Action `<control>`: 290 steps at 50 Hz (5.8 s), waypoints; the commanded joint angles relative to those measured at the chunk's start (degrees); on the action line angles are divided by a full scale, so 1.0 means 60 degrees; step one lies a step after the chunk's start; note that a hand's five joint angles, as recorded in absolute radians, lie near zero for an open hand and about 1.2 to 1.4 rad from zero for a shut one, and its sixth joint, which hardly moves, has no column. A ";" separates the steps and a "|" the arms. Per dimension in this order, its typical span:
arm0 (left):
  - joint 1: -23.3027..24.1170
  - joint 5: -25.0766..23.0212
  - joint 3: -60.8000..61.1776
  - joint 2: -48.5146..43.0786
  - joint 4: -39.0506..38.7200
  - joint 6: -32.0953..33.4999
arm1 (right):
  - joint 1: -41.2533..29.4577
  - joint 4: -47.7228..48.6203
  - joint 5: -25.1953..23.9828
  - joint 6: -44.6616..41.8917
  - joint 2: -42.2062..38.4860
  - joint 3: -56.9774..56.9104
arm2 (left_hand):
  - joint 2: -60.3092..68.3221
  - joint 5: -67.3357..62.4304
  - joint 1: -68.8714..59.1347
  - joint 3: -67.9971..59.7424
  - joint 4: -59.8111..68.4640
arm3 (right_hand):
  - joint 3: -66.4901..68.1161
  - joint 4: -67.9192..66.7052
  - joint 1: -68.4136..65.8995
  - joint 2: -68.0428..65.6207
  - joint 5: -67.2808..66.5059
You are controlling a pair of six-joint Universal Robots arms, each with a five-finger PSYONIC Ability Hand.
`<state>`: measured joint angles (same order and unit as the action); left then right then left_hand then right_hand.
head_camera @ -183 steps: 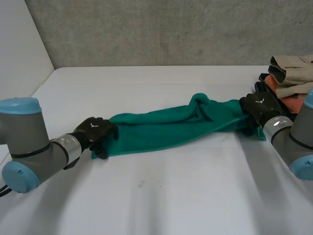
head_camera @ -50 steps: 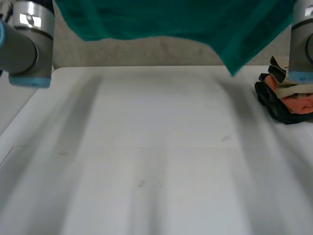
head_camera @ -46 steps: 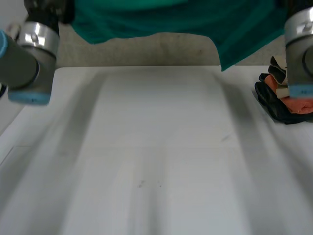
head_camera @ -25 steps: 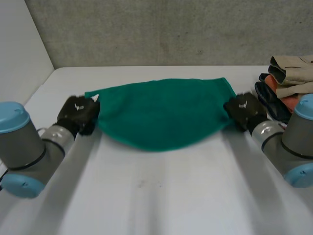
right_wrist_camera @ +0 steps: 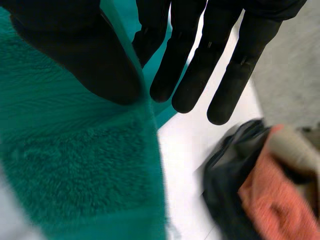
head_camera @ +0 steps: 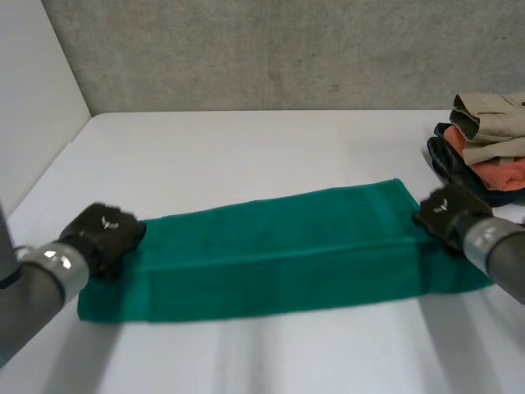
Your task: Fold the laundry.
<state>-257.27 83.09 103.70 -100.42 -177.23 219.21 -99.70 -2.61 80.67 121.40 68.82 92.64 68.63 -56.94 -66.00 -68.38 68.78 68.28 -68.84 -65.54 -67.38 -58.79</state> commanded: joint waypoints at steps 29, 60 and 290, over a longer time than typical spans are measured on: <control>0.0573 0.2324 -0.3118 -0.3303 -0.1590 -0.1393 | -0.1651 0.3849 0.0207 0.1898 -0.5876 -0.6475 | -0.9048 0.8766 0.8610 0.9006 -0.9073 | -0.9714 0.9806 0.9257 0.9563 0.9798; 0.0529 0.1401 -0.1360 -0.1076 -0.1634 -0.2257 | 0.1395 -0.0122 -0.2135 0.3968 -0.1524 -0.1129 | -0.9772 0.9490 0.9334 0.9730 -0.9797 | -0.6813 0.6905 0.6356 0.6662 0.6897; 0.4221 0.3906 -0.1112 -0.1004 -0.3070 -0.3444 | -0.2862 0.3716 -0.0480 0.1199 0.0879 0.1847 | -0.9568 0.9286 0.9130 0.9526 -0.9593 | 0.1953 -0.1861 -0.2409 -0.2104 -0.1869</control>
<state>-230.98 107.13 95.49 -112.05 -195.69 198.74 -107.13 17.97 78.95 132.25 73.88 107.42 11.87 -2.71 -10.78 -12.29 11.64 68.05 -68.61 -61.68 -67.29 -56.85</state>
